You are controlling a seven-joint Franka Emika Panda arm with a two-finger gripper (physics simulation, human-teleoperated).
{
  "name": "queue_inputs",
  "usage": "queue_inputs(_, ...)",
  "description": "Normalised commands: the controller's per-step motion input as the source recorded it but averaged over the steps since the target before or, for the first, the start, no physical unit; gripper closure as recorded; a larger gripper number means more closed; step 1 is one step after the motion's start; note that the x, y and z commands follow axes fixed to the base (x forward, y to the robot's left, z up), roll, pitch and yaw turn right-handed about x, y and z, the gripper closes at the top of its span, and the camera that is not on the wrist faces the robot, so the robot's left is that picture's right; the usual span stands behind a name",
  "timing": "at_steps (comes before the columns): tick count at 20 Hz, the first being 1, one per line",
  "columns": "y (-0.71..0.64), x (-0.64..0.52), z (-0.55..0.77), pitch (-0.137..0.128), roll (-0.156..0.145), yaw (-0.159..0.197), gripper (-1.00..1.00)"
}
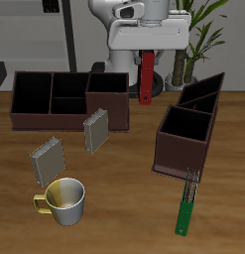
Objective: Place the red book into the left desk caddy's right compartment
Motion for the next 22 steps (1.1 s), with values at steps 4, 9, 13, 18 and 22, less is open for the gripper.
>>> queue_inputs(4, 0.43, -0.03, 0.11, 0.001, 0.016, -0.002, 1.0)
queue_inputs(9, 0.36, -0.01, 0.09, 0.003, -0.012, -0.017, 1.0)
queue_inputs(13, 0.45, -0.02, 0.11, -0.005, 0.046, 0.009, 1.0)
queue_inputs(18, 0.37, 0.08, -0.05, 0.016, 0.032, 0.014, 1.0)
queue_inputs(22, 0.45, 0.04, -0.05, 0.018, 0.043, 0.014, 1.0)
